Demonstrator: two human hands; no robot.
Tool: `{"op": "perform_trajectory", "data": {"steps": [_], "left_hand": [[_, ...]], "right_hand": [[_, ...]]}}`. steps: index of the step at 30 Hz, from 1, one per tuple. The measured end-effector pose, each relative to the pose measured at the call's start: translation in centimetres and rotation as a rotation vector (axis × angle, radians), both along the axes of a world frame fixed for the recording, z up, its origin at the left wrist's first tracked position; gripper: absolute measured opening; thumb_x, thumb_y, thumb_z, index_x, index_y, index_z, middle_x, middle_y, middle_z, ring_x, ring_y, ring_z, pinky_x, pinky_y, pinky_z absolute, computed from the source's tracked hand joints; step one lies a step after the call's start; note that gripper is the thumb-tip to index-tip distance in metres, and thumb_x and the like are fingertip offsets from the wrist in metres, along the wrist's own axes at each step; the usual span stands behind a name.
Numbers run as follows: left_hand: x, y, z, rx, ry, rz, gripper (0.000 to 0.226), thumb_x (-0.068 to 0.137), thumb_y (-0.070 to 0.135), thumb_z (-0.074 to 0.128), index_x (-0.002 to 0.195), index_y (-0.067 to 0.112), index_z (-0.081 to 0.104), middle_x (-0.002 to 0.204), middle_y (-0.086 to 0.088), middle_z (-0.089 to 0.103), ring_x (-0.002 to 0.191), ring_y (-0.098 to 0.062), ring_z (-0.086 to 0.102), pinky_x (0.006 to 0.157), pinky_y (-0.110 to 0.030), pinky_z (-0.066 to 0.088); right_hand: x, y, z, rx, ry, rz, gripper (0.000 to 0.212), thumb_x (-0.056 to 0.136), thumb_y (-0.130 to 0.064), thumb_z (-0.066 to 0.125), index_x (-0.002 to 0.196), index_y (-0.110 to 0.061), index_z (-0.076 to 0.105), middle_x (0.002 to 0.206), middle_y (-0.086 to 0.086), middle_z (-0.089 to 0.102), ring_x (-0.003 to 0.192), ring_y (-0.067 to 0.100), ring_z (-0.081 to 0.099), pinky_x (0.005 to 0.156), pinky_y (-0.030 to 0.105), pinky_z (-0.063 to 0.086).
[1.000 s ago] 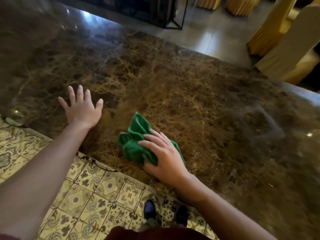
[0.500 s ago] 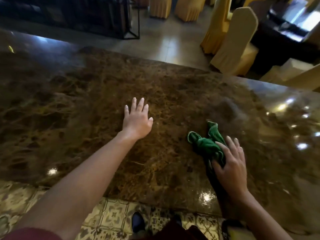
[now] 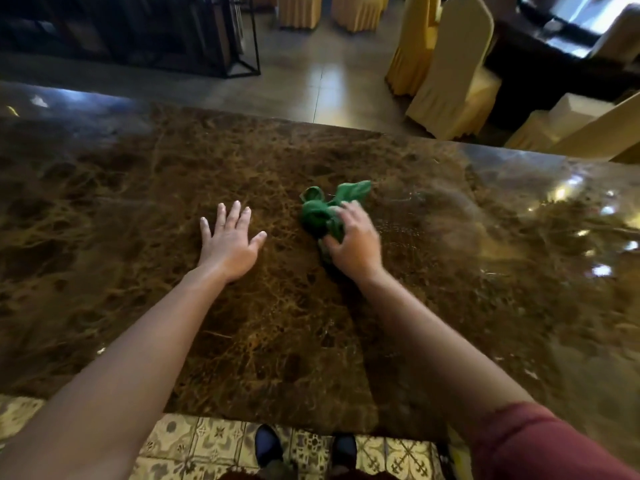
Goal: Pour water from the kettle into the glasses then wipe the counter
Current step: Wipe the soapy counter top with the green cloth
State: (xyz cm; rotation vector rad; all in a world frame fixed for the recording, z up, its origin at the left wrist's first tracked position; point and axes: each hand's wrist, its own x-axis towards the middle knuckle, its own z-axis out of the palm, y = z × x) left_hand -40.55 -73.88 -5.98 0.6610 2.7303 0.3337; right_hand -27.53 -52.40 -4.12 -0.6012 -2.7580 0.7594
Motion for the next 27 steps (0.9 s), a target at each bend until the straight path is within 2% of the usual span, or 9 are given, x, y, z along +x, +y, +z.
{"op": "perform_trajectory", "data": {"steps": [5, 7, 9, 11, 14, 16, 19, 22, 27], "left_hand": [[-0.7, 0.4, 0.7, 0.098, -0.051, 0.068, 0.065, 0.106, 0.056, 0.02, 0.161, 0.022, 0.024, 0.17, 0.004, 0.004, 0.156, -0.019, -0.01, 0.123, -0.051, -0.013], [-0.3, 0.5, 0.8, 0.057, -0.024, 0.07, 0.067, 0.105, 0.059, 0.02, 0.16, 0.02, 0.025, 0.17, 0.001, 0.007, 0.157, -0.021, -0.007, 0.123, -0.053, -0.009], [0.4, 1.3, 1.0, 0.031, 0.038, 0.029, 0.07, 0.104, 0.06, 0.022, 0.159, 0.016, 0.029, 0.17, -0.003, 0.012, 0.157, -0.024, -0.004, 0.124, -0.055, -0.003], [1.6, 2.9, 1.2, 0.049, 0.113, -0.048, 0.068, 0.105, 0.057, 0.026, 0.157, 0.014, 0.033, 0.169, -0.005, 0.015, 0.157, -0.025, -0.001, 0.125, -0.054, 0.001], [3.4, 5.8, 1.2, 0.071, 0.158, -0.128, 0.066, 0.106, 0.054, 0.028, 0.157, 0.013, 0.032, 0.17, -0.006, 0.013, 0.157, -0.025, -0.002, 0.124, -0.052, 0.001], [4.1, 7.2, 0.9, 0.062, 0.152, -0.122, 0.065, 0.107, 0.051, 0.026, 0.158, 0.012, 0.029, 0.17, -0.007, 0.01, 0.157, -0.025, -0.004, 0.125, -0.052, 0.001], [4.3, 7.7, 0.6, 0.018, 0.182, -0.061, 0.061, 0.108, 0.044, 0.027, 0.158, 0.01, 0.027, 0.17, -0.01, 0.008, 0.157, -0.027, -0.004, 0.125, -0.053, 0.001], [3.7, 6.2, 0.6, -0.013, 0.203, 0.01, 0.058, 0.108, 0.038, 0.029, 0.158, 0.01, 0.027, 0.169, -0.013, 0.009, 0.157, -0.03, -0.004, 0.125, -0.053, 0.002], [2.8, 4.3, 0.2, -0.056, 0.053, 0.009, 0.063, 0.107, 0.05, 0.024, 0.162, 0.024, 0.011, 0.17, -0.009, -0.005, 0.156, -0.027, -0.012, 0.125, -0.051, -0.004]], "right_hand": [[9.4, -6.8, -0.7, -0.054, 0.035, 0.49, 0.062, 0.084, -0.029, 0.078, 0.142, -0.023, 0.061, 0.157, 0.003, 0.051, 0.156, 0.021, 0.031, 0.131, 0.042, 0.017], [14.3, -6.8, -1.4, -0.061, 0.055, 0.563, 0.058, 0.083, -0.027, 0.076, 0.139, -0.022, 0.064, 0.156, 0.0, 0.054, 0.156, 0.019, 0.032, 0.129, 0.042, 0.022], [18.5, -4.7, -1.8, -0.046, 0.101, 0.466, 0.052, 0.084, -0.023, 0.076, 0.135, -0.019, 0.067, 0.153, -0.001, 0.057, 0.154, 0.018, 0.036, 0.125, 0.045, 0.034], [21.8, -1.2, -1.9, -0.014, 0.14, 0.262, 0.048, 0.087, -0.024, 0.072, 0.134, -0.017, 0.068, 0.153, 0.0, 0.056, 0.154, 0.02, 0.036, 0.121, 0.051, 0.039], [25.0, 4.6, -1.9, 0.095, 0.121, -0.056, 0.052, 0.088, -0.031, 0.062, 0.138, -0.016, 0.064, 0.157, 0.006, 0.051, 0.156, 0.028, 0.031, 0.122, 0.061, 0.032], [26.0, 8.0, -1.9, 0.148, 0.076, -0.245, 0.056, 0.087, -0.034, 0.062, 0.14, -0.014, 0.061, 0.16, 0.013, 0.046, 0.156, 0.033, 0.027, 0.124, 0.061, 0.025], [24.7, 11.6, -2.0, 0.112, 0.056, -0.47, 0.056, 0.088, -0.03, 0.065, 0.14, -0.01, 0.059, 0.159, 0.019, 0.044, 0.153, 0.039, 0.031, 0.123, 0.059, 0.03], [19.7, 13.2, -1.8, 0.035, 0.064, -0.506, 0.055, 0.09, -0.028, 0.067, 0.141, -0.01, 0.058, 0.154, 0.017, 0.05, 0.149, 0.037, 0.039, 0.119, 0.057, 0.036], [8.8, 11.6, -0.4, -0.025, 0.017, -0.316, 0.056, 0.09, -0.029, 0.07, 0.142, -0.009, 0.059, 0.15, 0.015, 0.055, 0.145, 0.034, 0.044, 0.123, 0.051, 0.032]]}}
